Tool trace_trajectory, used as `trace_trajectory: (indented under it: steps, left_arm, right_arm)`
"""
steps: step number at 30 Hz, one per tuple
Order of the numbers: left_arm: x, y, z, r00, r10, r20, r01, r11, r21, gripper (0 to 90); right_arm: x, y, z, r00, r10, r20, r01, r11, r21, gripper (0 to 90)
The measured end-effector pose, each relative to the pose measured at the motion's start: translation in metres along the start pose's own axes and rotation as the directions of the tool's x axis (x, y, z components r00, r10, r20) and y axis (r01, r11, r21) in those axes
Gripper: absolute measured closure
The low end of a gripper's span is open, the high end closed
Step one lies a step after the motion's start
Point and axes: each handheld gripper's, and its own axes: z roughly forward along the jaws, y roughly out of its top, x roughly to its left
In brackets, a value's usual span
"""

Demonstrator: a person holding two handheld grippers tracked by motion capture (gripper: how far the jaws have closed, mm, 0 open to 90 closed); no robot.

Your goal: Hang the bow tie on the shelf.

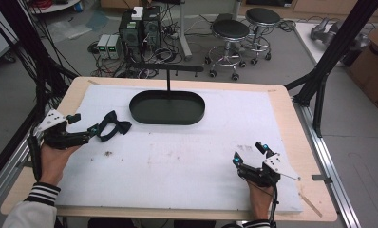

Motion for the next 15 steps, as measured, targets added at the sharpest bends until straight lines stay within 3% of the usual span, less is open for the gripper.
trace_trajectory:
  steps: [9,13,15]
  left_arm:
    - [0.010,0.018,0.017,0.9994,0.024,0.027,-0.027,0.9915,0.127,15.5]
    - [0.014,0.023,0.027,0.9984,0.044,0.035,-0.049,0.9810,0.187,15.5]
    - [0.015,0.025,0.032,0.9977,0.054,0.041,-0.062,0.9714,0.229,15.5]
  right_arm:
    - [0.000,0.000,0.000,1.0000,-0.003,-0.001,0.003,1.000,-0.004,9.3]
    - [0.000,0.000,-0.001,1.0000,-0.002,0.001,0.002,1.000,-0.005,9.3]
    - [0.000,0.000,-0.001,1.0000,-0.004,0.000,0.004,1.000,-0.007,9.3]
